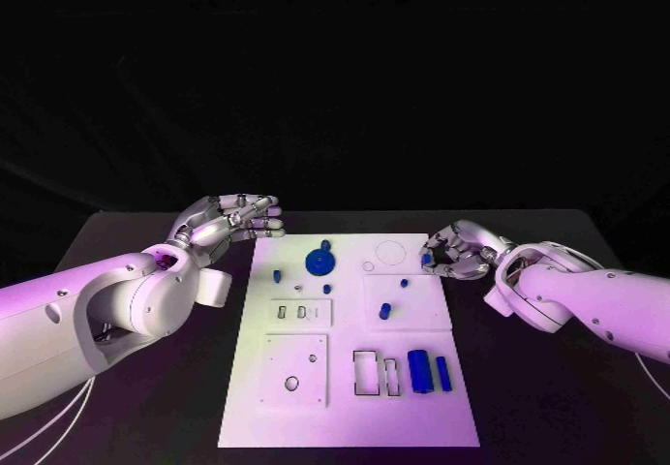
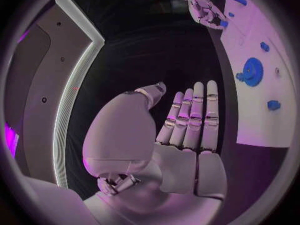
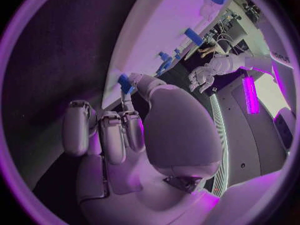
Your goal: Assemble the parts on the task board
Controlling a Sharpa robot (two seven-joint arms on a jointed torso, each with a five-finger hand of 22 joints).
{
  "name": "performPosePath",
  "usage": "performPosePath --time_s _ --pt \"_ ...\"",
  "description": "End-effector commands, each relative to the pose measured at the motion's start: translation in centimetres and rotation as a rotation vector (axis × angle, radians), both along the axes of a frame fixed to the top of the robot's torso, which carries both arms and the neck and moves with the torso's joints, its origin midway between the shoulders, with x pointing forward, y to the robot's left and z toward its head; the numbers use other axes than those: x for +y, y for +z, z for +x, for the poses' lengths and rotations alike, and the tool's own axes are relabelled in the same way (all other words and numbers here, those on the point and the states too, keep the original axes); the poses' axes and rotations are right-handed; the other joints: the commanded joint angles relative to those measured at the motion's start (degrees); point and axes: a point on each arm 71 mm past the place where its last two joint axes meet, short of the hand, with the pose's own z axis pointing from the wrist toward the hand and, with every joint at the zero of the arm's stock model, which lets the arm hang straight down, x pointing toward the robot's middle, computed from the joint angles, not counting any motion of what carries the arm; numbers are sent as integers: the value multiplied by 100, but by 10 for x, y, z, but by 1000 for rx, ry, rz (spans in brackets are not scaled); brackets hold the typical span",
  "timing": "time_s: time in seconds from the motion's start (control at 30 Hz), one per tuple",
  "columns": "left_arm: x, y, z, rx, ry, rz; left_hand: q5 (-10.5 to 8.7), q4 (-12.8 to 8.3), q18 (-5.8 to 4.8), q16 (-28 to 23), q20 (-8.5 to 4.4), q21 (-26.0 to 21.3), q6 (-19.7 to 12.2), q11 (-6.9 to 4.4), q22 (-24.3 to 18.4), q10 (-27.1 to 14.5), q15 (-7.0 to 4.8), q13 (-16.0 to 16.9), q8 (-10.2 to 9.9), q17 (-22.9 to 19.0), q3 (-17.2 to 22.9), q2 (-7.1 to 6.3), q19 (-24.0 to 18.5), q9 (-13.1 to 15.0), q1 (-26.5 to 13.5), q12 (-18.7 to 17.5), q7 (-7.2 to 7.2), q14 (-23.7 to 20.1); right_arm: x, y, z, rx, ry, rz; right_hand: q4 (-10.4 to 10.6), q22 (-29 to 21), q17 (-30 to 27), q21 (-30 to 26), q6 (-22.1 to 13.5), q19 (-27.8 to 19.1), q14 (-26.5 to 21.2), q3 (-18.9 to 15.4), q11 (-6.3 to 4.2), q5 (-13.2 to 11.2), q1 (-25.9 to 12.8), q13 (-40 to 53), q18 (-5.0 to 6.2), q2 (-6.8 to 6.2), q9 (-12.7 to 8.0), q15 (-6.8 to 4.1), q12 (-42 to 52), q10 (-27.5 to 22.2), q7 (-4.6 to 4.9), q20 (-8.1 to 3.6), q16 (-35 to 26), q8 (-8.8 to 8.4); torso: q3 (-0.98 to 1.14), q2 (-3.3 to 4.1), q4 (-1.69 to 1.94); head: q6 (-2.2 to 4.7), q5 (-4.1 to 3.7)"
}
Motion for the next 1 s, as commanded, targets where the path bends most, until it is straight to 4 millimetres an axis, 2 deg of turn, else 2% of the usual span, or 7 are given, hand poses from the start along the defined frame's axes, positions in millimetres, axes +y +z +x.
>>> performPosePath --time_s 0.03,0.37,0.47,0.53,0.67,0.8,1.0 --pt "-2 1 0 -7 -19 -9 31 -5 74 -27 35 -23 -43 18 -6 -3 43 10 -34 6 -22 44 -11 6 2 -28 192 -11 1 0 0 -4 -1 -3 -9 84 1236 30 43 19 541 20 -34 -18 -37 917 49 21 29 -35 29 168 -7 -21 25 47 3 0 -1 0 -1" --pt "-1 1 -1 -6 -19 -8 31 -5 74 -27 35 -23 -43 18 -6 -3 43 10 -34 6 -22 44 -11 6 2 -28 192 -11 6 5 -3 -46 -15 15 -44 133 1241 68 18 54 543 93 -54 -9 -42 924 37 102 50 -57 33 176 -20 -47 26 74 6 -1 -6 3 9" --pt "-1 1 0 -6 -18 -8 31 -5 74 -27 35 -23 -43 18 -6 -3 43 10 -34 6 -22 44 -11 6 2 -28 192 -11 10 9 -5 -45 -19 21 -97 150 1240 78 -16 66 543 219 -55 3 -19 901 33 191 62 -62 8 158 -16 -58 26 87 -6 -11 0 0 4" --pt "-1 1 0 -6 -18 -8 31 -5 74 -27 35 -23 -43 18 -6 -3 43 10 -34 6 -22 44 -11 6 2 -28 192 -11 13 12 -6 -47 -19 24 -110 154 1240 80 -24 69 543 259 -54 4 -23 892 31 205 66 -62 -2 151 -14 -59 25 92 -13 -14 1 -4 8" --pt "0 0 1 -6 -15 -7 31 -5 74 -27 35 -23 -43 18 -6 -3 43 10 -34 6 -22 44 -11 6 2 -28 192 -11 24 21 -8 -48 -15 25 -115 165 1256 88 -26 77 547 301 -52 2 -41 889 29 229 74 -61 -6 150 -12 -60 31 103 -12 -19 -3 -11 30" --pt "0 0 2 -5 -12 -5 31 -5 74 -27 35 -23 -43 18 -6 -3 43 10 -34 6 -22 44 -11 6 2 -28 192 -11 46 28 -13 -42 4 15 -125 171 1257 92 -33 82 547 336 -53 2 -49 886 27 245 79 -61 -10 150 -13 -61 31 108 -12 -23 -12 -20 46" --pt "1 -1 5 -5 -6 -2 31 -5 74 -27 35 -23 -43 18 -6 -3 43 10 -34 6 -22 44 -11 6 2 -28 192 -11 94 32 -22 -31 74 11 -138 158 1238 78 -40 72 543 360 -54 1 -52 863 32 250 83 -62 -31 134 -12 -61 25 112 -39 -81 -16 -79 106"
